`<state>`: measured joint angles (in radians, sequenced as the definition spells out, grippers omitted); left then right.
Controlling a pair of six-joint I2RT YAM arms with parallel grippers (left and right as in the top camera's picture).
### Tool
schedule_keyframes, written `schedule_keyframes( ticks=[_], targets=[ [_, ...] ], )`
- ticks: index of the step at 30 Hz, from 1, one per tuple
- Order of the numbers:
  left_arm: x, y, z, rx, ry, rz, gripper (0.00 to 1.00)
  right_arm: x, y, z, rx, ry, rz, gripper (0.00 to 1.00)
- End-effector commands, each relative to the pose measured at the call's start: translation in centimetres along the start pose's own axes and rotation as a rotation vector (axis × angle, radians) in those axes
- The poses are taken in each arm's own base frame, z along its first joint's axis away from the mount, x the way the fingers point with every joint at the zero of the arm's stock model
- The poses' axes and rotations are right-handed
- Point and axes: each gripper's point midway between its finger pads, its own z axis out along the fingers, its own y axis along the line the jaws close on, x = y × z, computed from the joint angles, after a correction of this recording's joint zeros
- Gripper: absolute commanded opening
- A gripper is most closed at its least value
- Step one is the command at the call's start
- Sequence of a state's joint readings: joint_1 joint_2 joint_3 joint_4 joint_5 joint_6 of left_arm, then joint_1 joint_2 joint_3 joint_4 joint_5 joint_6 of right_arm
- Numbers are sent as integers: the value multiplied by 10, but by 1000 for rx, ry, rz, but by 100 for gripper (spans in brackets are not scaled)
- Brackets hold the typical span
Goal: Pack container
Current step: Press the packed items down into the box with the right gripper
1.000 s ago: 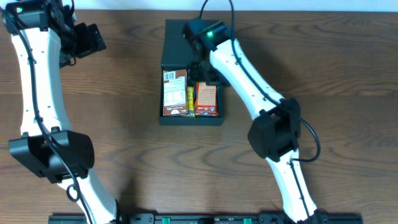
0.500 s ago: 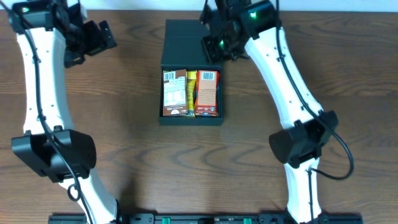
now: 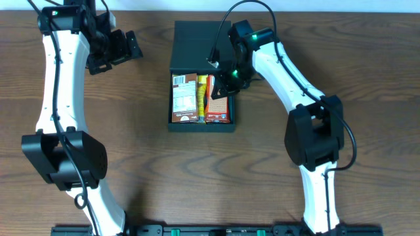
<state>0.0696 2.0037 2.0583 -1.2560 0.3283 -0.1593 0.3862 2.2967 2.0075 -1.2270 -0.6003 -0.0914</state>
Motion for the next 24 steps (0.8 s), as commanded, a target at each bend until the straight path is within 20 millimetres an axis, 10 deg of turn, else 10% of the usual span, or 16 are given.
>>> schedule_keyframes(
  ticks=[1,10,24],
  targets=[
    [6,-4,8,9,28,8,95,9,-19,9,79,32,-8,1],
    [15,-31,16,40,43,71,99,15,-27,12,75,43,-24,1],
    [10,-61,29,70,8,133,80,-24,76,-71,-210,-139,-340,1]
  ],
)
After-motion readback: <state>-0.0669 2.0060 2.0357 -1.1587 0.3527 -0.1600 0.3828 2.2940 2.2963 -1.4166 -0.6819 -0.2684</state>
